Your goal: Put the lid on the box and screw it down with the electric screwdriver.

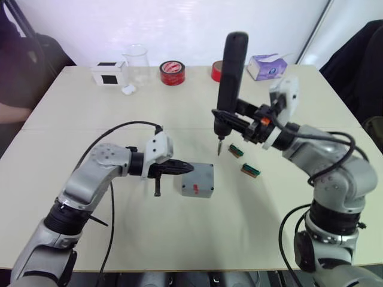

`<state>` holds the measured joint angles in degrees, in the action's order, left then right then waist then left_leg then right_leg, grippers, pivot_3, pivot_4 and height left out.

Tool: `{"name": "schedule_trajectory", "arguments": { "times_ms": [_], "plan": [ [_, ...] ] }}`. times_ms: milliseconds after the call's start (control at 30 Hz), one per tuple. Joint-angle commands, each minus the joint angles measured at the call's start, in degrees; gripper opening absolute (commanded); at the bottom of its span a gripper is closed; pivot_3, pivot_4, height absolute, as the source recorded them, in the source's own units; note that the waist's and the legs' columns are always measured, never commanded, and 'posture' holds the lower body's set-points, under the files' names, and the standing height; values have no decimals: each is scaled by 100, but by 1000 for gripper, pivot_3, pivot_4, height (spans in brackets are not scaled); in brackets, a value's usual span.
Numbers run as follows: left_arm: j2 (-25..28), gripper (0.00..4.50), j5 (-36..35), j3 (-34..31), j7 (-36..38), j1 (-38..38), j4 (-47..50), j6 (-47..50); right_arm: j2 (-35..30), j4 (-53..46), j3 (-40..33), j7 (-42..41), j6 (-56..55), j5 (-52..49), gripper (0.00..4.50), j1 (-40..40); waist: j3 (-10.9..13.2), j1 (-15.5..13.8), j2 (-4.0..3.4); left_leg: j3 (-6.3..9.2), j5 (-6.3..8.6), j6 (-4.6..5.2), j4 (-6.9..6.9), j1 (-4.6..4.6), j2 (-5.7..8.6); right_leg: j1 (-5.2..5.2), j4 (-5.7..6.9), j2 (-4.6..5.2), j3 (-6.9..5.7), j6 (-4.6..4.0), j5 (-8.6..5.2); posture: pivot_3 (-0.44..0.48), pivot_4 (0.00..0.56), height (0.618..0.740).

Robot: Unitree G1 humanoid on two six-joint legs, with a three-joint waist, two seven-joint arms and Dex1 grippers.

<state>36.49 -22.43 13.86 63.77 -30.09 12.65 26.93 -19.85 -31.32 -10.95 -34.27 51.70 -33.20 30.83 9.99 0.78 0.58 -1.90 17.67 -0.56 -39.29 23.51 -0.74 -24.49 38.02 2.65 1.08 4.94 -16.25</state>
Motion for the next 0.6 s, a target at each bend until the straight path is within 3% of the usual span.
{"name": "schedule_trajectory", "arguments": {
  "times_ms": [33,267,600],
  "plan": [
    [-77,0,108,102,52,-135,-49,-45,147,-416,254,-72,-974,67,1858,-282,0,22,-1,0,-3,-6,1,-4,-2,0,3,-5,0,0,0,0,150,740],
    [-100,0,610,418,41,-92,-355,-187,294,-408,719,85,-1708,195,1858,-705,0,6,0,2,-11,-17,1,-12,-5,1,15,-12,-1,0,0,0,150,740],
    [-185,0,688,390,21,-34,-366,-169,264,-198,1029,210,-2298,487,1858,-1047,-1,1,0,4,-12,-17,0,-12,-4,4,15,-9,-2,0,0,0,150,740]
  ]
}}
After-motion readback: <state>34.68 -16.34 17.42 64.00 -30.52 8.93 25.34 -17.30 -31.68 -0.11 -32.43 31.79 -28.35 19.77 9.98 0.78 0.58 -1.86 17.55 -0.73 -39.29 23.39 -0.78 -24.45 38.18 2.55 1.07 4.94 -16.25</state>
